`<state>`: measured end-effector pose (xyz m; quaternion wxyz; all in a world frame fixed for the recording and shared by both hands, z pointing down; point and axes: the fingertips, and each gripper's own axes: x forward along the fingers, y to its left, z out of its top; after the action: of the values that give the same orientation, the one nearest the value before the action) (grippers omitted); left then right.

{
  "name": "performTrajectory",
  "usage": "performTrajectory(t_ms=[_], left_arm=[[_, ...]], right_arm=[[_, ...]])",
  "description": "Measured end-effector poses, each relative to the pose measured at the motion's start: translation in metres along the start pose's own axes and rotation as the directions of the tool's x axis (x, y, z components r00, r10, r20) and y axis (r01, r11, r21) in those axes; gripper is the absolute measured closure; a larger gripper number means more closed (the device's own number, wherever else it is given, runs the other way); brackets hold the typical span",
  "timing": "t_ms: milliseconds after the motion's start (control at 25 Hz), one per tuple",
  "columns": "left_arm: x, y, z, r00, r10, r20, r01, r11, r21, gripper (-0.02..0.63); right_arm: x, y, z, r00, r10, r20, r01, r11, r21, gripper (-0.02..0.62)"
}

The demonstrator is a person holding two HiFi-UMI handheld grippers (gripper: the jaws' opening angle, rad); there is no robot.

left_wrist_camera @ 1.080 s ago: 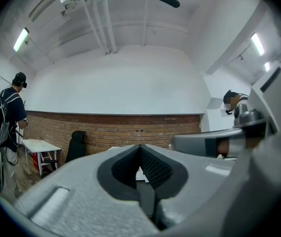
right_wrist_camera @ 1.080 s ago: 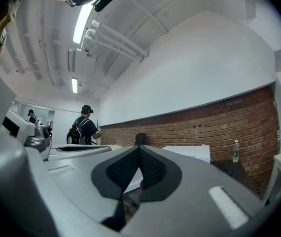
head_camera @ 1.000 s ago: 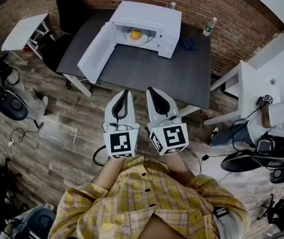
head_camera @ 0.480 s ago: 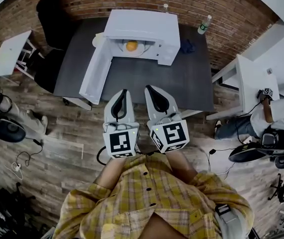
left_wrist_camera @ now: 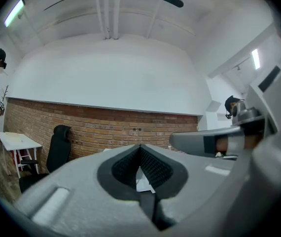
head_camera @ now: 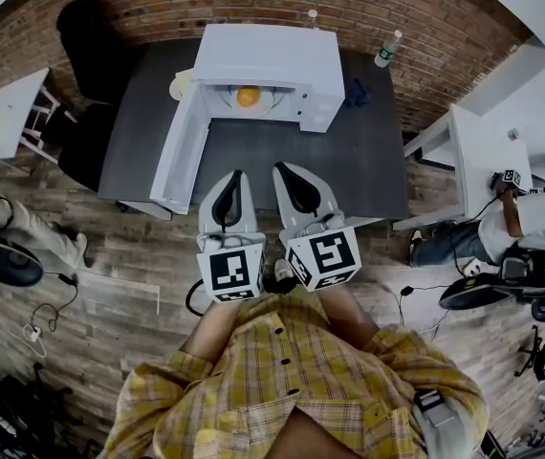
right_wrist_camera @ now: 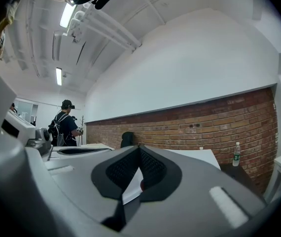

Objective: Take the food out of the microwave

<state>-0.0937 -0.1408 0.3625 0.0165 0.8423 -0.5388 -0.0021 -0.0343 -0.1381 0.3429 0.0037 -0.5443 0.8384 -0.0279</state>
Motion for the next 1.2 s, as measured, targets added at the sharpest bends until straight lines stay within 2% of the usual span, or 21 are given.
performTrajectory(t_ms=[280, 600, 680, 760, 840, 960, 1000, 1120, 1200], left_arm=[[0.03, -0.006, -0.003, 1.0, -0.005, -0.005, 0.005, 1.0, 0.002, 0.607], [0.056, -0.014, -0.011, 1.0, 0.004, -0.014, -0.004, 1.0, 0.013, 0.607], [0.06, -0.014, -0.015, 1.0, 0.005, -0.022, -0.005, 1.0, 0.016, 0.607], [0.065, -0.012, -0.017, 1.0, 0.009, -0.027, -0.008, 1.0, 0.021, 0.607], [0.071, -0.009, -0.02, 0.999, 0.013, -0.033, -0.012, 1.0, 0.024, 0.607], [0.078, -0.004, -0.026, 0.998, 0.023, -0.052, -0.022, 0.999, 0.028, 0.607], [0.08, -0.003, -0.028, 0.998, 0.027, -0.057, -0.025, 0.999, 0.03, 0.607], [0.089, -0.001, -0.032, 0.998, 0.034, -0.06, -0.032, 0.999, 0.027, 0.607], [0.093, 0.001, -0.037, 0.996, 0.036, -0.078, -0.034, 0.999, 0.034, 0.607]], right_arm=[[0.014, -0.026, 0.003, 1.0, 0.003, 0.026, -0.004, 1.0, 0.027, 0.594], [0.034, -0.054, -0.01, 0.998, 0.062, 0.033, -0.067, 0.977, 0.202, 0.594], [0.042, -0.064, -0.021, 0.997, 0.069, 0.022, -0.072, 0.95, 0.305, 0.594], [0.05, -0.076, -0.033, 0.998, 0.063, 0.014, -0.063, 0.907, 0.416, 0.595], [0.058, -0.089, -0.048, 0.999, 0.049, 0.002, -0.043, 0.859, 0.51, 0.595], [0.074, -0.101, -0.072, 0.998, 0.055, -0.022, -0.029, 0.768, 0.64, 0.603], [0.079, -0.104, -0.078, 0.998, 0.057, -0.025, -0.026, 0.745, 0.666, 0.603], [0.094, -0.114, -0.093, 0.999, 0.05, -0.023, -0.019, 0.705, 0.709, 0.603], [0.106, -0.121, -0.106, 0.999, 0.045, -0.022, -0.013, 0.66, 0.751, 0.603]])
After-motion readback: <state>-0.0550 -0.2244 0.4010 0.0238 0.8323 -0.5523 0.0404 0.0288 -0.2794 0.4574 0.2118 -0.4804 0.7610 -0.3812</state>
